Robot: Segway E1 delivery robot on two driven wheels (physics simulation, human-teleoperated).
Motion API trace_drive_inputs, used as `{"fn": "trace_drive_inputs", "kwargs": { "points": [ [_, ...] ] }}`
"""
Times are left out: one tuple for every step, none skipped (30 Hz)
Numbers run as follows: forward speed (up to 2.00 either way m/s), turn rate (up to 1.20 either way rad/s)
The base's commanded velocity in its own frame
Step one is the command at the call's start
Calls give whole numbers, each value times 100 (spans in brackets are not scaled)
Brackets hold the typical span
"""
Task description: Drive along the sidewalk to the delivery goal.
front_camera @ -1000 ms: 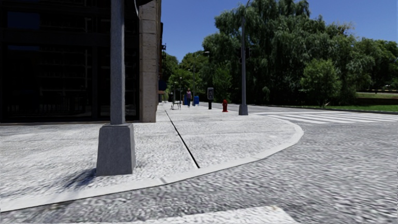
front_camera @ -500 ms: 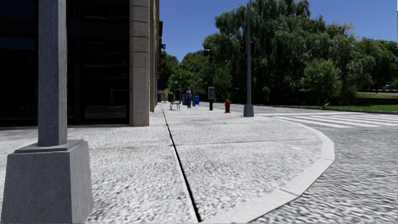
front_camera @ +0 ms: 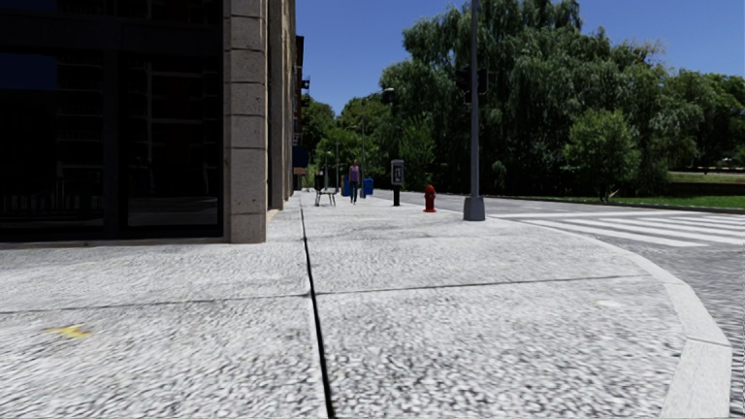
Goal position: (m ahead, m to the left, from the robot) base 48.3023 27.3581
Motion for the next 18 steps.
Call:
{"fn": "trace_drive_inputs", "kwargs": {
  "points": [
    [155,0],
    [161,0],
    [167,0],
    [172,0],
    [175,0],
    [175,0],
    [179,0],
    [182,0],
    [182,0],
    [182,0],
    [183,0],
    [183,0],
    [183,0],
    [183,0],
    [183,0],
    [183,0],
    [184,0],
    [184,0]
  ]
}}
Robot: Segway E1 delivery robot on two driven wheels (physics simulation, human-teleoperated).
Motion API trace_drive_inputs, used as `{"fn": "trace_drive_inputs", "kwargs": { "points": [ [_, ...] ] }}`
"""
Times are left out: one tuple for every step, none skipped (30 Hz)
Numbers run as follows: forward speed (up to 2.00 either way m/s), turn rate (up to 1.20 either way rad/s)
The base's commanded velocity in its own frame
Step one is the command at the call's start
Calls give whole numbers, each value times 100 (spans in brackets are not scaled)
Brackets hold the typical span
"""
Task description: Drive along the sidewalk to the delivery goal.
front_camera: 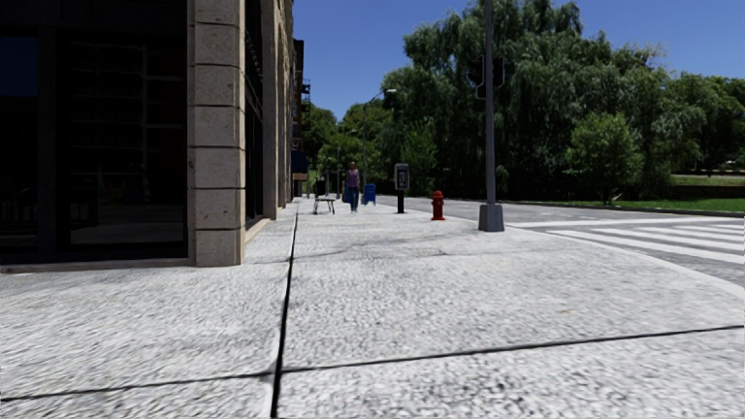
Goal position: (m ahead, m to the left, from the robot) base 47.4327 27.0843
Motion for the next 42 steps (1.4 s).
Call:
{"fn": "trace_drive_inputs", "kwargs": {
  "points": [
    [184,0],
    [184,0],
    [184,0],
    [184,0],
    [184,0],
    [184,0],
    [187,0],
    [200,0],
    [200,0],
    [200,0],
    [200,0],
    [200,0],
    [200,0],
    [200,0],
    [200,0],
    [200,0],
    [200,0],
    [200,0],
    [200,0],
    [200,0],
    [200,0],
    [200,0],
    [200,0],
    [200,0],
    [200,0],
    [200,0],
    [200,0],
    [200,0],
    [200,0],
    [200,-3],
    [200,-7],
    [200,-7],
    [200,-10],
    [200,-16],
    [200,-22],
    [200,-22],
    [200,-24],
    [200,-25],
    [200,-25],
    [200,-25],
    [200,-25],
    [200,-25]
  ]
}}
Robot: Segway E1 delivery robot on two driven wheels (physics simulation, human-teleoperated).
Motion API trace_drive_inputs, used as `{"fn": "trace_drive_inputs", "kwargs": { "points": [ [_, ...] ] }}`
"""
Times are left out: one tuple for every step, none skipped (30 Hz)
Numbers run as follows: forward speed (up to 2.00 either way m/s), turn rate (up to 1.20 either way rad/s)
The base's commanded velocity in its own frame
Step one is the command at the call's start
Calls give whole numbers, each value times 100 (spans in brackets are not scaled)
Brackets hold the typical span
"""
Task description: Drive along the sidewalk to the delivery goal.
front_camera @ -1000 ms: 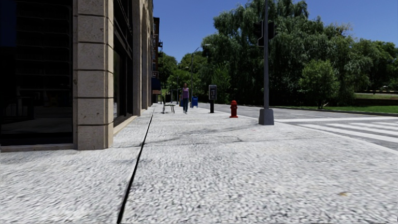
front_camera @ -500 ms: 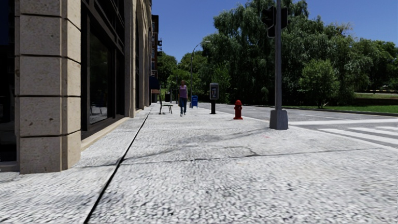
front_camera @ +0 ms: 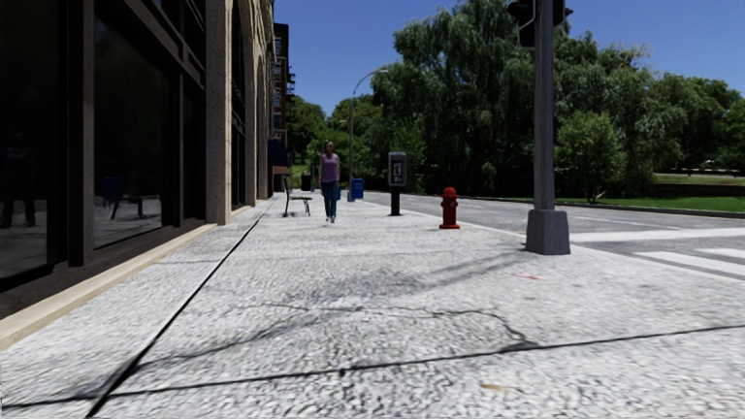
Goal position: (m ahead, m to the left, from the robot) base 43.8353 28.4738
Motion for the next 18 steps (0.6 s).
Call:
{"fn": "trace_drive_inputs", "kwargs": {
  "points": [
    [200,-25],
    [200,-26],
    [200,-27],
    [200,-27],
    [200,-27],
    [200,-27],
    [200,-27],
    [200,-27],
    [200,-27],
    [200,-27],
    [200,-27],
    [200,-27],
    [200,-27],
    [200,-27],
    [200,-27],
    [200,-27],
    [200,-27],
    [200,-27]
  ]
}}
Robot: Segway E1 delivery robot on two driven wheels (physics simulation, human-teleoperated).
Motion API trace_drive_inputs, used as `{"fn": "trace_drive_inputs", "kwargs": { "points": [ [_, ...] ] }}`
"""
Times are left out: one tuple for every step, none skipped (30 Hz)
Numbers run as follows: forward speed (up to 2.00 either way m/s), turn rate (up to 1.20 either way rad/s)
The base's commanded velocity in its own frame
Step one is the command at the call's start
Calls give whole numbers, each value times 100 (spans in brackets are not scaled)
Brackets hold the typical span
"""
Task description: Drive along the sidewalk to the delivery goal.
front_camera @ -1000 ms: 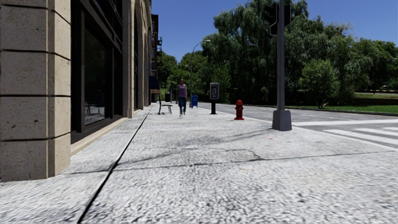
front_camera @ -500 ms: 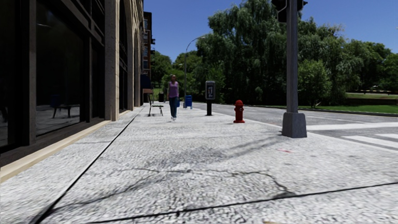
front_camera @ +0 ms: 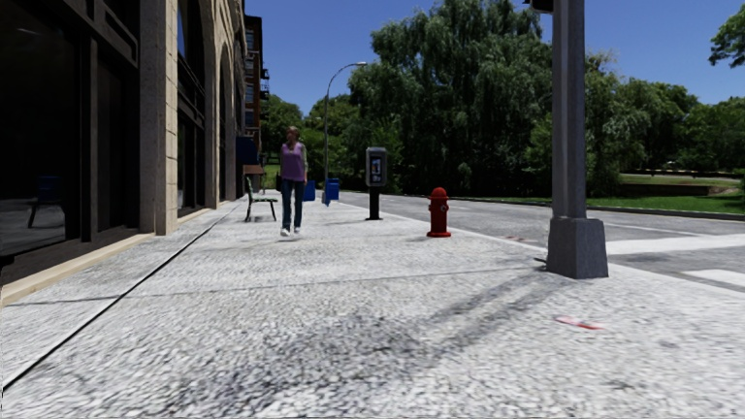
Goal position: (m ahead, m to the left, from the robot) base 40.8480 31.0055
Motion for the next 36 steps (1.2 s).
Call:
{"fn": "trace_drive_inputs", "kwargs": {
  "points": [
    [200,-27],
    [200,-27],
    [200,-27],
    [200,-27],
    [200,-27],
    [200,-27],
    [200,-27],
    [200,-27],
    [200,-18],
    [200,0],
    [200,0],
    [200,0],
    [200,0],
    [200,0],
    [200,0],
    [200,0],
    [200,0],
    [200,0],
    [200,0],
    [200,0],
    [200,0],
    [200,0],
    [200,0],
    [200,0],
    [200,0],
    [200,0],
    [200,0],
    [200,0],
    [200,0],
    [200,0],
    [200,0],
    [200,0],
    [200,0],
    [200,0],
    [200,0],
    [200,0]
  ]
}}
